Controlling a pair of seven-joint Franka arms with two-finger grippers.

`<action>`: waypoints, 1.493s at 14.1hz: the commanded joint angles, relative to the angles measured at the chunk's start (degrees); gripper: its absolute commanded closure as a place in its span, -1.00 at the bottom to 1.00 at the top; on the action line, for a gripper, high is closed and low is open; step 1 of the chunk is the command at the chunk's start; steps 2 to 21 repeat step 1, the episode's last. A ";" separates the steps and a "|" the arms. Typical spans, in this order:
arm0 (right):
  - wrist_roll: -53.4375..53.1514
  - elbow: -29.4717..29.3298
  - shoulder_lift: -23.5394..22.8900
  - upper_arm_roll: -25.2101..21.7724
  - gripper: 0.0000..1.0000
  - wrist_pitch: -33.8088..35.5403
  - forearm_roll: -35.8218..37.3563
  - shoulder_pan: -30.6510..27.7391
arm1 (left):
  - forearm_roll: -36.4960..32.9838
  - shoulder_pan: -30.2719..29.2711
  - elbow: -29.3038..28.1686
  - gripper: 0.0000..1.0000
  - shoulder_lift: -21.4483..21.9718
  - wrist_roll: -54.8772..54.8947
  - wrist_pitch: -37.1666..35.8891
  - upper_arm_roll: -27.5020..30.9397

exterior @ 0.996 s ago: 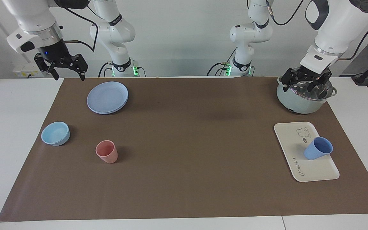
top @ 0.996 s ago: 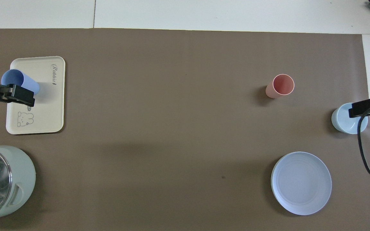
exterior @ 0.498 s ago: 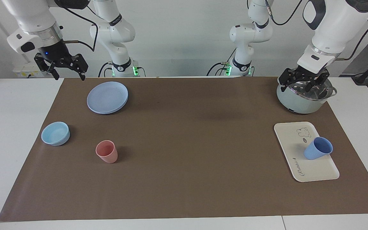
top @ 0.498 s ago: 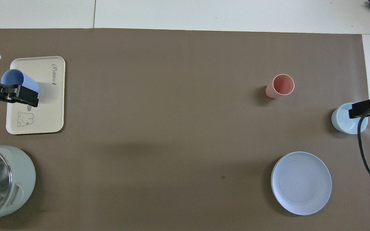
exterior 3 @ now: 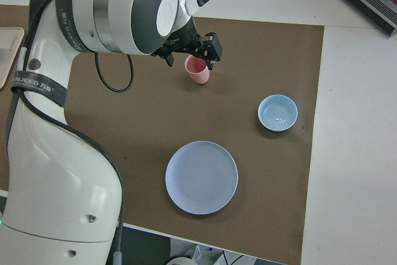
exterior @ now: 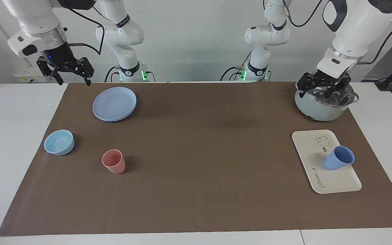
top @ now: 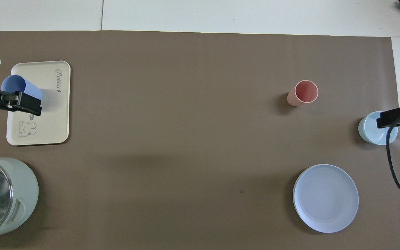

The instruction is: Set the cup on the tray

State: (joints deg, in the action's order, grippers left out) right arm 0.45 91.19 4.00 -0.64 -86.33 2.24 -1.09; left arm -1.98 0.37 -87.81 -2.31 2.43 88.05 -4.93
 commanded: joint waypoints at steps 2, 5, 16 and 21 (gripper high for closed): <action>-0.62 -0.22 -0.04 0.55 -1.00 0.90 0.31 -0.22 | -0.92 -0.10 -1.92 -1.00 1.52 0.20 1.77 0.18; -0.62 -0.22 -0.04 0.55 -1.00 0.90 0.31 -0.22 | -0.92 -0.10 -1.92 -1.00 1.52 0.20 1.77 0.18; -0.62 -0.22 -0.04 0.55 -1.00 0.90 0.31 -0.22 | -0.92 -0.10 -1.92 -1.00 1.52 0.20 1.77 0.18; -0.62 -0.22 -0.04 0.55 -1.00 0.90 0.31 -0.22 | -0.92 -0.10 -1.92 -1.00 1.52 0.20 1.77 0.18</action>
